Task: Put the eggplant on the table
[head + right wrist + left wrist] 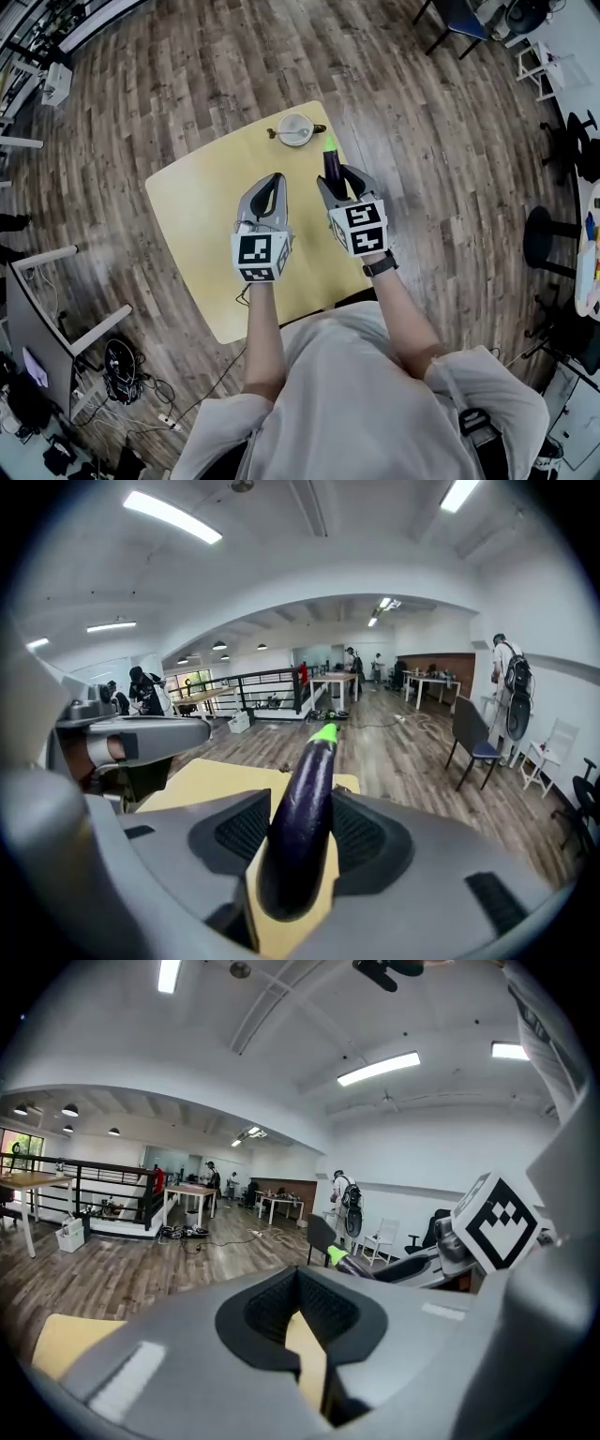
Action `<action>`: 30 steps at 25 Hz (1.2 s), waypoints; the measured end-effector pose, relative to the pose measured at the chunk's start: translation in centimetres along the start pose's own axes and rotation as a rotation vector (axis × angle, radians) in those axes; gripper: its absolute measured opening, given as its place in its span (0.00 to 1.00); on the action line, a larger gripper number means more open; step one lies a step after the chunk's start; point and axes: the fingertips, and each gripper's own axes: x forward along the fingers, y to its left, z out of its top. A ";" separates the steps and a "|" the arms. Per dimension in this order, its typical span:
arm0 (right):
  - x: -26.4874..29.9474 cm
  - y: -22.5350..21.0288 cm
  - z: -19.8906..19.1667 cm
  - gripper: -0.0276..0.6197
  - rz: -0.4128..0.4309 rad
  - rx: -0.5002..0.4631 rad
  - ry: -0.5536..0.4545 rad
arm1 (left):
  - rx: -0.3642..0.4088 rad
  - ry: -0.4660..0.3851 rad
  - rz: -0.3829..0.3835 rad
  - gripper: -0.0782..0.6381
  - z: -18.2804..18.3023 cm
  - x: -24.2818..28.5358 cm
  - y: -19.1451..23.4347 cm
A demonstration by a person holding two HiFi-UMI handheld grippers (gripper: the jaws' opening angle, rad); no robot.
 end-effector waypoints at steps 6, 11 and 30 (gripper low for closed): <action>4.0 -1.2 -3.0 0.35 0.006 0.038 0.098 | -0.039 0.049 -0.019 0.12 -2.5 2.7 1.0; 6.6 -1.8 -5.7 0.35 0.022 0.067 0.175 | -0.071 0.086 -0.017 0.12 -4.3 4.4 1.9; 12.0 -2.0 -13.1 0.35 0.071 0.093 0.356 | -0.127 0.172 -0.005 0.12 -9.9 6.6 3.4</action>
